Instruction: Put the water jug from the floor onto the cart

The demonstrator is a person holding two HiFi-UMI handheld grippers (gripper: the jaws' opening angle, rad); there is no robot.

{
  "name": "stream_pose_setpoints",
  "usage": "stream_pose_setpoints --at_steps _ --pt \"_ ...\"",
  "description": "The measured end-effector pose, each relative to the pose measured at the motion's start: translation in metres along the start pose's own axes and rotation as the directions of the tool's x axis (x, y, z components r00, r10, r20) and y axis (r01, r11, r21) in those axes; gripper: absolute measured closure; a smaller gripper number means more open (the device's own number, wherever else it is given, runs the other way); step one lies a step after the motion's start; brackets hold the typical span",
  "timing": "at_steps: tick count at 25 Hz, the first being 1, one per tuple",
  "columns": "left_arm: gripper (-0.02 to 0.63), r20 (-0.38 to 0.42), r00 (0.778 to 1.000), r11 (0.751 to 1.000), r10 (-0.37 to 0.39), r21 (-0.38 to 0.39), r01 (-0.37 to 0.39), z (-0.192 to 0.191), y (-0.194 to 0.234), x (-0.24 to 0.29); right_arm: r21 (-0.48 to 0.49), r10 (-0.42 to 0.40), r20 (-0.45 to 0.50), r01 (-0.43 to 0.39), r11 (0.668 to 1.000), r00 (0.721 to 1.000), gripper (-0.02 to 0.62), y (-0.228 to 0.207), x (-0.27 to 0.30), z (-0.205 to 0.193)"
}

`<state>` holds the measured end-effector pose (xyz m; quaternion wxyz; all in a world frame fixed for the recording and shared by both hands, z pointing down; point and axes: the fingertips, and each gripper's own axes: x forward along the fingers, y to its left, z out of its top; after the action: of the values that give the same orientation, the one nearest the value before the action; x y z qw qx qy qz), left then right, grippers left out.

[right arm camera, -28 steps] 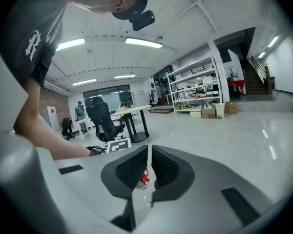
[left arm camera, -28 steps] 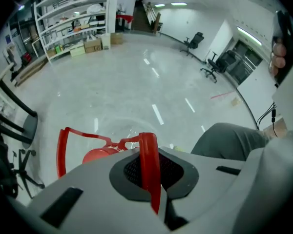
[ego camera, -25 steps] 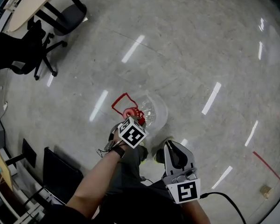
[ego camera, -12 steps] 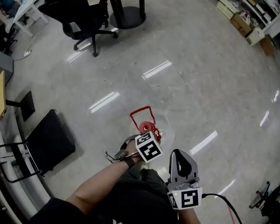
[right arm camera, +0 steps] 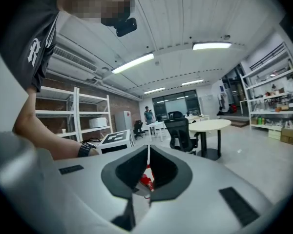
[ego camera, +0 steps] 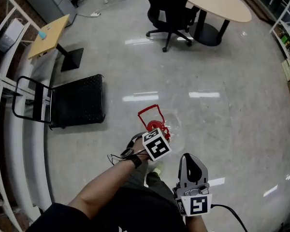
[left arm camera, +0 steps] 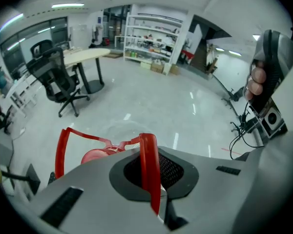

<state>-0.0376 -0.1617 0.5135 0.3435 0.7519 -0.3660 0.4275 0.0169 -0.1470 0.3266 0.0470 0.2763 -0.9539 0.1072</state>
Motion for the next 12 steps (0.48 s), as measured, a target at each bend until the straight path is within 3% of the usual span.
stream_pose_setpoints --at_steps 4,12 --pt "0.604 0.028 0.997 0.990 0.070 -0.121 -0.066 -0.058 0.046 -0.048 -0.018 0.133 0.016 -0.133 0.991 0.991 0.591 0.069 0.044 0.009" --pt "0.604 0.072 0.985 0.948 0.155 -0.292 -0.128 -0.197 0.148 -0.148 -0.102 0.314 0.006 -0.312 0.945 0.949 0.591 0.235 0.147 0.020"
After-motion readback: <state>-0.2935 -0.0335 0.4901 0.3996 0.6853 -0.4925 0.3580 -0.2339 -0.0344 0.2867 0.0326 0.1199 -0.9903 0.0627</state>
